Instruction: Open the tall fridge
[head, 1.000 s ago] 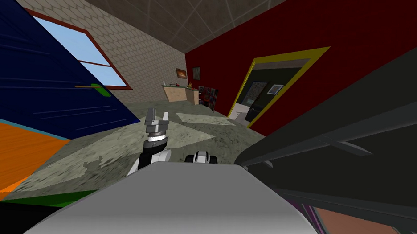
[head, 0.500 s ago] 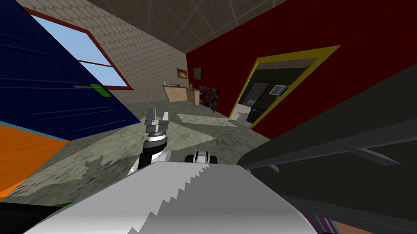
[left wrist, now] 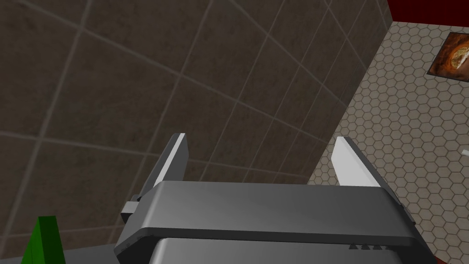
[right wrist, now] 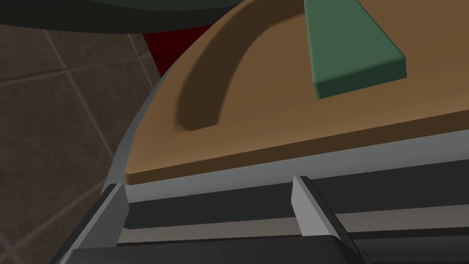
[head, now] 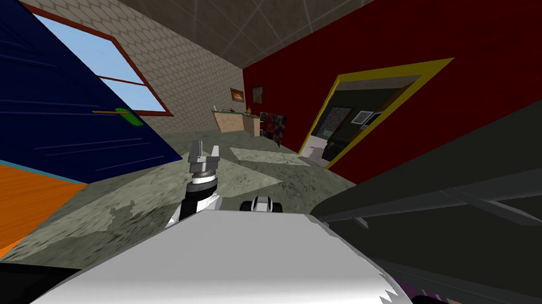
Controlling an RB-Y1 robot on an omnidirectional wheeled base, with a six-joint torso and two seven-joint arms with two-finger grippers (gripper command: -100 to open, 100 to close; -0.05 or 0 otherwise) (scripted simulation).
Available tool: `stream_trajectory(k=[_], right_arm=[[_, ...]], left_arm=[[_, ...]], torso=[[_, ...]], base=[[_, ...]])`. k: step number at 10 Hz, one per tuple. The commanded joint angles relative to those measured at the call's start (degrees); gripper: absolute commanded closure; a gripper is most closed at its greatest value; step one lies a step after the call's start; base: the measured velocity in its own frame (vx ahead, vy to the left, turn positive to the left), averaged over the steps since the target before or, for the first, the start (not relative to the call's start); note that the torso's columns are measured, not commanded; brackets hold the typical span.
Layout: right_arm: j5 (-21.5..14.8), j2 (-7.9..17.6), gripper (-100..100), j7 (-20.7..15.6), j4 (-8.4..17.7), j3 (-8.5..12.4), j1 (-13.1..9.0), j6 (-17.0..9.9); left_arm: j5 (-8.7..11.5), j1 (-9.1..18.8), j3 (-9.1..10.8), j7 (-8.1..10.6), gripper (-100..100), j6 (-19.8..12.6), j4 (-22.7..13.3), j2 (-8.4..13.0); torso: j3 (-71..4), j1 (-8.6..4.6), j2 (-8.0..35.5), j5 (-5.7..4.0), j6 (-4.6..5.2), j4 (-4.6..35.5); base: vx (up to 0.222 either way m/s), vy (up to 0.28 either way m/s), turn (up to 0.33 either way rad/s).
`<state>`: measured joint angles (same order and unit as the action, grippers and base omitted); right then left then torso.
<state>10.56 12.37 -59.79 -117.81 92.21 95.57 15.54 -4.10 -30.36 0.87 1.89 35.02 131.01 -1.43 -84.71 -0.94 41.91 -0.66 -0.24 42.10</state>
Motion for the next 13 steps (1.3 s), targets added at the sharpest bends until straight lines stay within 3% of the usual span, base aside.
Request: stream_trajectory(k=[1,9,13], right_arm=[[-0.5,0.5,-100,0.0,1.3,-3.2,-2.2,0.3],[-2.2,0.7,-100,-0.2,5.5,-11.8,-10.8,1.4],[-3.1,0.9,-100,-0.4,7.5,-16.4,-15.0,1.9]], left_arm=[[0.0,0.0,0.00,0.00,0,0.0,0.0,0.0],[0.0,0.0,0.00,0.00,0,0.0,0.0,0.0],[0.0,0.0,0.00,0.00,0,0.0,0.0,0.0]], torso=[[0.0,-0.01,0.0,-0.02,-0.02,0.0],[0.1,-0.43,0.0,-0.30,-0.14,0.0],[0.1,0.48,0.3,0.39,0.12,0.1]], base=[[0.083,0.067,0.015],[0.095,0.071,0.017],[0.106,0.059,0.032]])
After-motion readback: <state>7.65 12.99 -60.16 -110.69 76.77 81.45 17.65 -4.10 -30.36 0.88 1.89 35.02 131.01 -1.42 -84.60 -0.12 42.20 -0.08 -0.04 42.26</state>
